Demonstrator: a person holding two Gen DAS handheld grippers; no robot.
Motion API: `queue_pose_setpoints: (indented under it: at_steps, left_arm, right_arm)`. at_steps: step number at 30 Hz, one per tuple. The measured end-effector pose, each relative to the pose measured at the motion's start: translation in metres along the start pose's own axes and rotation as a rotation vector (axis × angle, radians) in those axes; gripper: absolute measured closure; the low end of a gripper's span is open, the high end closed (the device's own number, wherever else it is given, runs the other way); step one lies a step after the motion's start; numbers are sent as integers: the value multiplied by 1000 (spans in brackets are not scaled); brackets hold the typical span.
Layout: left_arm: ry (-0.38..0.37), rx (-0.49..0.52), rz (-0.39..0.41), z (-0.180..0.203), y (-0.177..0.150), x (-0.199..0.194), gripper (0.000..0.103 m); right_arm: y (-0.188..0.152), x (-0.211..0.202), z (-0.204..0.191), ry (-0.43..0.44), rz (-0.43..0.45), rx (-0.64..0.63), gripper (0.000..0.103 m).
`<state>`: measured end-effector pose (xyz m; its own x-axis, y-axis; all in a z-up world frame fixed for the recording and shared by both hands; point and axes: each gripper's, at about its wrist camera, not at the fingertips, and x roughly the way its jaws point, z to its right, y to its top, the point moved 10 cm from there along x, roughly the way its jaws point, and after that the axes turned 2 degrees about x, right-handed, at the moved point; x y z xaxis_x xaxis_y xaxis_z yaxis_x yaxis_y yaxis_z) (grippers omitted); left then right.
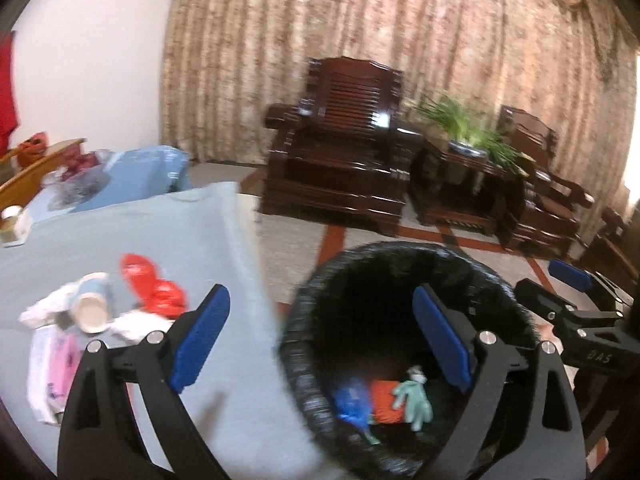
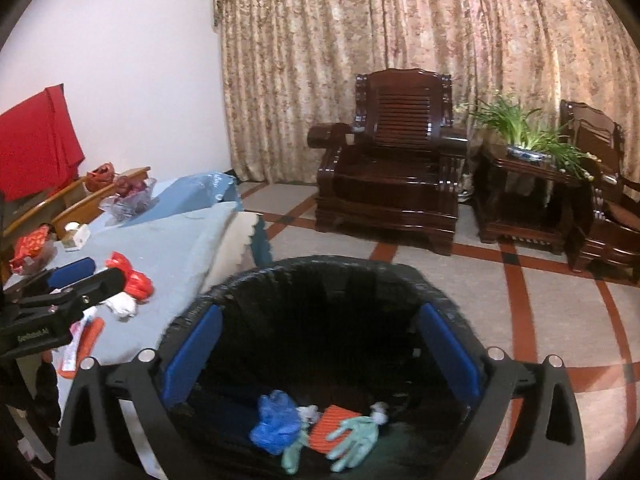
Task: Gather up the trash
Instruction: 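Grasp the red plastic bag with the right gripper while the left gripper grasps the white medicine box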
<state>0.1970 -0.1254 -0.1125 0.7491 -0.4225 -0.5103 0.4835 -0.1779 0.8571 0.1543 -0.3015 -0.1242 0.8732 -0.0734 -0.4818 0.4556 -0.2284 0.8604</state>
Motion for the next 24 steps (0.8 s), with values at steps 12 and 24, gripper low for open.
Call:
queue_pose_setpoints:
  at_steps: [12, 24]
  left_arm:
    - [256, -97, 16, -130, -17, -67, 12]
    - [407, -191, -2, -222, -48, -100, 13]
  right_arm:
    - [-3, 20, -121, 142, 9, -116, 6]
    - [-18, 54, -214, 263, -38, -190, 6]
